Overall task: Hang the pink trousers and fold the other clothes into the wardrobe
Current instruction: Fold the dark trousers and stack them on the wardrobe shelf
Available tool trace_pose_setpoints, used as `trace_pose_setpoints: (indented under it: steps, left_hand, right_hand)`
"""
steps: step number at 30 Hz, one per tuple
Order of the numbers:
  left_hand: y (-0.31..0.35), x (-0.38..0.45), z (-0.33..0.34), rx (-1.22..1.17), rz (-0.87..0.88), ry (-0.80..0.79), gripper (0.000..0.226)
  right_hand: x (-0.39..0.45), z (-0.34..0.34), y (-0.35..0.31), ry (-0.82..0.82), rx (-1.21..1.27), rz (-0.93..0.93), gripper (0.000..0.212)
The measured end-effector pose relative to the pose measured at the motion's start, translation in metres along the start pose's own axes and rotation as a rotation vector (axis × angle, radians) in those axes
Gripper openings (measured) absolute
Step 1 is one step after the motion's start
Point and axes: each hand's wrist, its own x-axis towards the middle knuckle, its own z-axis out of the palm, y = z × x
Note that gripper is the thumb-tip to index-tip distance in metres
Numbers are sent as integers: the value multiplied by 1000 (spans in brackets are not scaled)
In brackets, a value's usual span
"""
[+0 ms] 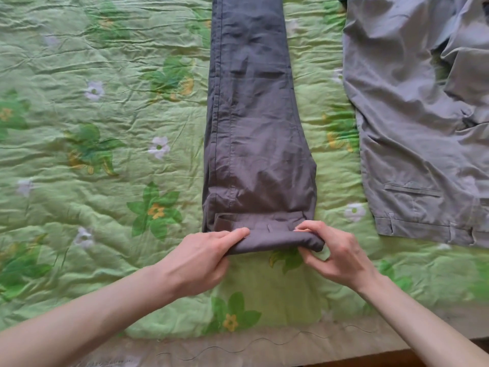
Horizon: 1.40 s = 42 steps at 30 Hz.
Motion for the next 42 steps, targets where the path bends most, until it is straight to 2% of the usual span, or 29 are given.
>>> trace_pose_setpoints:
  steps: [2, 5, 7, 9, 11, 12, 14, 15, 18, 22, 25, 29, 31, 33, 34, 37, 39, 42]
  left_hand:
    - [4, -2, -10, -148, -42, 3, 59]
    - [2, 2, -16, -439, -223, 162, 31]
    - [-2, 4, -13, -607, -366, 246, 17]
    - [-4, 4, -7, -713, -424, 284, 22]
    - [-3, 7, -1, -807, -436, 343, 15]
    - [-2, 8, 3, -900, -459, 381, 19]
    - [-3, 13, 9, -1070, -523, 472, 37]
    - [-4, 16, 12, -1062, -521, 502, 41]
    - [-10, 23, 19, -763, -431, 538, 36]
    - [-22, 39, 30, -424, -462, 601, 36]
    - [-26, 57, 33, -326, -519, 661, 25]
    - [-23, 78, 35, -300, -690, 707, 28]
    - [-17, 80, 39, -292, -710, 792, 38]
    - [-13, 75, 44, -91, -577, 895, 48]
    - [-14, 71, 48, 54, -463, 887, 52]
    - [-22, 64, 53, 300, -111, 601, 59]
    - [-28, 59, 54, 334, -51, 410, 70]
    - [-35, 57, 52, 389, -72, 215, 96]
  right_hand:
    - [-9, 0, -5, 90, 127, 156, 35]
    - [-13, 3, -11, 214, 311, 349, 15]
    - [-9, 8, -15, 255, 372, 417, 13]
    - [-1, 17, -18, 301, 407, 458, 21]
    - [12, 25, -20, 359, 378, 484, 33]
    - [19, 29, -20, 393, 341, 478, 35]
    - [35, 32, -18, 458, 274, 451, 29]
    - [43, 32, -16, 484, 253, 447, 26]
    - [62, 36, -7, 519, 196, 457, 31]
    - [74, 41, 7, 497, 109, 535, 37]
    - [83, 42, 10, 529, 47, 615, 35]
    - [95, 42, 13, 534, 12, 722, 35]
    - [95, 39, 13, 540, -111, 556, 38]
    - [87, 35, 14, 496, -271, 301, 33]
    - [82, 35, 15, 443, -317, 181, 29]
    - [66, 38, 22, 233, -376, -41, 35]
    - [58, 42, 29, 109, -400, -41, 53]
    - [54, 43, 34, -6, -408, -24, 82]
